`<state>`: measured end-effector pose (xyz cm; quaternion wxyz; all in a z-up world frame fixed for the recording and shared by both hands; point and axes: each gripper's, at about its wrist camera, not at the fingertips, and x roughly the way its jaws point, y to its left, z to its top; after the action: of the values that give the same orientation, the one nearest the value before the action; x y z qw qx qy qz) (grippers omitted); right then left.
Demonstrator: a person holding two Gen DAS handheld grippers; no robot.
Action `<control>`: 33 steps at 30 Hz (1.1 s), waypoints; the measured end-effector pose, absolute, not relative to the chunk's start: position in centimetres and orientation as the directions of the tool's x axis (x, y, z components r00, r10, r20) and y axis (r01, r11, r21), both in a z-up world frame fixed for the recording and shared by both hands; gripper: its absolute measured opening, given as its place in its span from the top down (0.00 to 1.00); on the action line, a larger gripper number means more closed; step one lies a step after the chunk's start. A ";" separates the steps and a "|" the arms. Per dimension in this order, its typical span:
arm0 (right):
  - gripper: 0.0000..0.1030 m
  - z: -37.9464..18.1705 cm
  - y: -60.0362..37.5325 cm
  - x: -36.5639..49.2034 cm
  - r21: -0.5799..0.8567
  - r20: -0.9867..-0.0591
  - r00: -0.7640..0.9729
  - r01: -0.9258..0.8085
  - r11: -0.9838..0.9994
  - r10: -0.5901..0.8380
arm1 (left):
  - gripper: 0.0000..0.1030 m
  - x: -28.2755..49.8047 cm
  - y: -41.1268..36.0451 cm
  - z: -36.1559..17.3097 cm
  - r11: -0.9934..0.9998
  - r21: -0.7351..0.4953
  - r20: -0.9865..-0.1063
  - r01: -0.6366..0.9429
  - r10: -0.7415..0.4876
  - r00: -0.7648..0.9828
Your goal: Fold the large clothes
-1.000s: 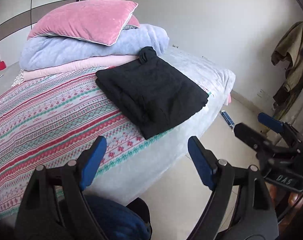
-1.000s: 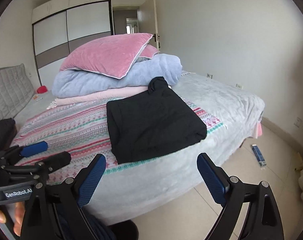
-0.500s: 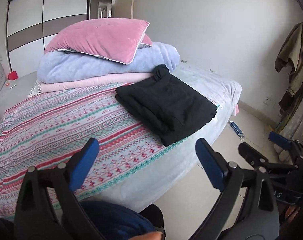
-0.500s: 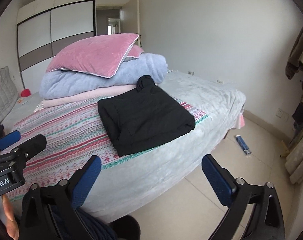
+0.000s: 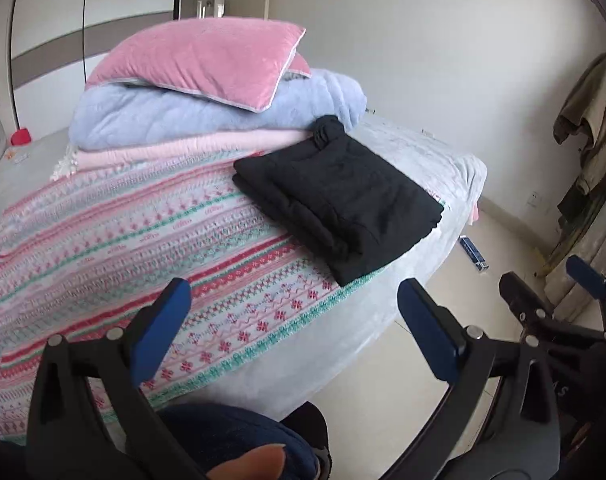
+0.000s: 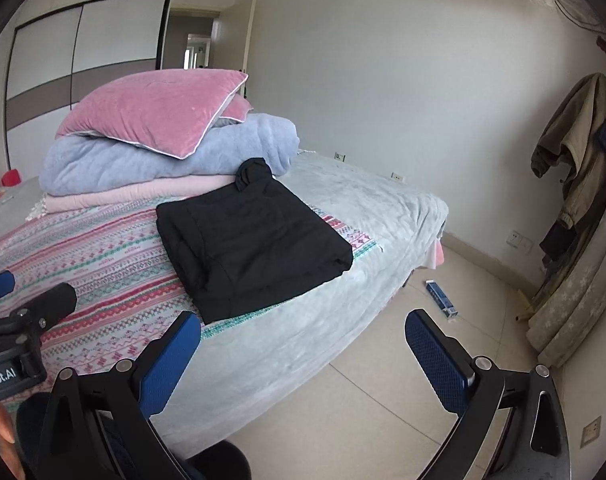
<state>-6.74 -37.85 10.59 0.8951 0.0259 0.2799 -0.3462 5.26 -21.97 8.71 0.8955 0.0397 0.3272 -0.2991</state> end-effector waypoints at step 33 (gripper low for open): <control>0.00 8.4 -38.0 -5.1 -0.190 -0.560 0.569 0.619 0.762 -0.602 | 0.01 6.2 -22.7 6.6 0.813 -0.115 -0.640 0.571 -0.501 0.583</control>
<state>-5.06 -38.04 8.38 0.8857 0.0135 0.3106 -0.3447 6.16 -22.71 6.57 0.8883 0.0516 0.3425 -0.3016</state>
